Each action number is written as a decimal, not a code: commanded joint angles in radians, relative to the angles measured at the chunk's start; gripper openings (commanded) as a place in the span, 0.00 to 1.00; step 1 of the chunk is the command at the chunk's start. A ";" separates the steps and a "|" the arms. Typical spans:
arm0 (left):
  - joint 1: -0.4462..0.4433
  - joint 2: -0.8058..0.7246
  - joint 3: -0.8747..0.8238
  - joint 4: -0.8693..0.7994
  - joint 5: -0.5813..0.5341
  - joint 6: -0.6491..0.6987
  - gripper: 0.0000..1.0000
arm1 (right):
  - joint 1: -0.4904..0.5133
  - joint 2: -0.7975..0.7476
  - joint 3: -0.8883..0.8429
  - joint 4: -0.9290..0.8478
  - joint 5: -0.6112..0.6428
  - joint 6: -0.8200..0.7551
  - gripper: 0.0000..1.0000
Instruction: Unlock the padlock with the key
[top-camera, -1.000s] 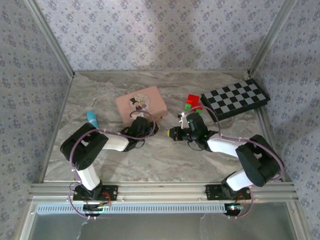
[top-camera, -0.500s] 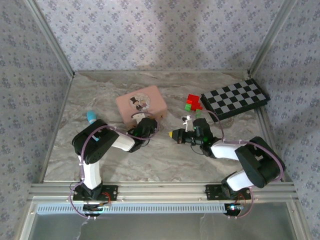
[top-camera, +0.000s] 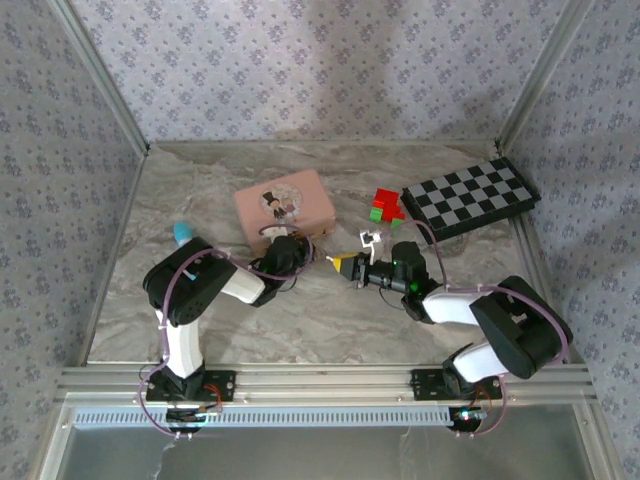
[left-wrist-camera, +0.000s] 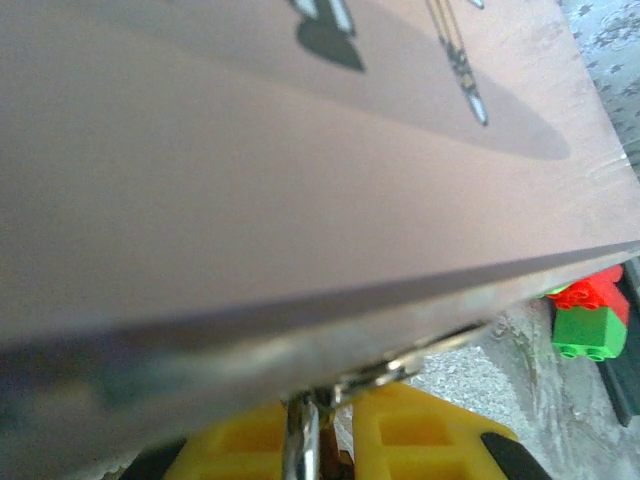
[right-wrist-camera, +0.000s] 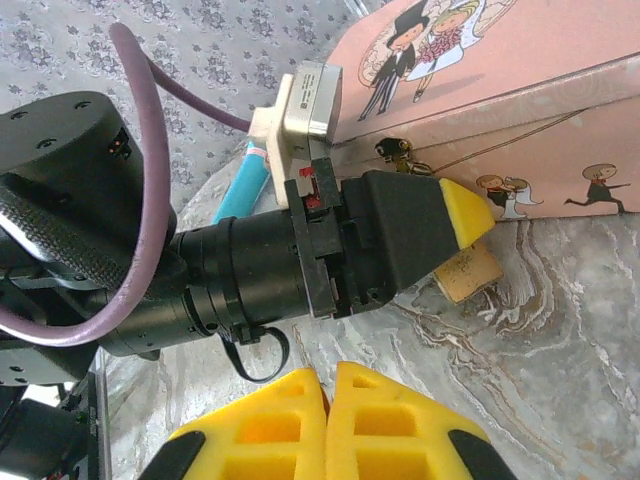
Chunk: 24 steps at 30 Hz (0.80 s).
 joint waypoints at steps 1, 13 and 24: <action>0.018 -0.018 -0.029 0.060 0.179 -0.160 0.00 | 0.000 -0.017 0.004 -0.001 0.048 -0.018 0.00; 0.027 -0.028 -0.050 0.330 0.233 -0.360 0.00 | 0.012 0.062 0.100 -0.043 0.106 0.481 0.00; 0.054 -0.053 -0.056 0.393 0.296 -0.453 0.00 | -0.020 0.160 0.095 0.095 0.056 0.629 0.00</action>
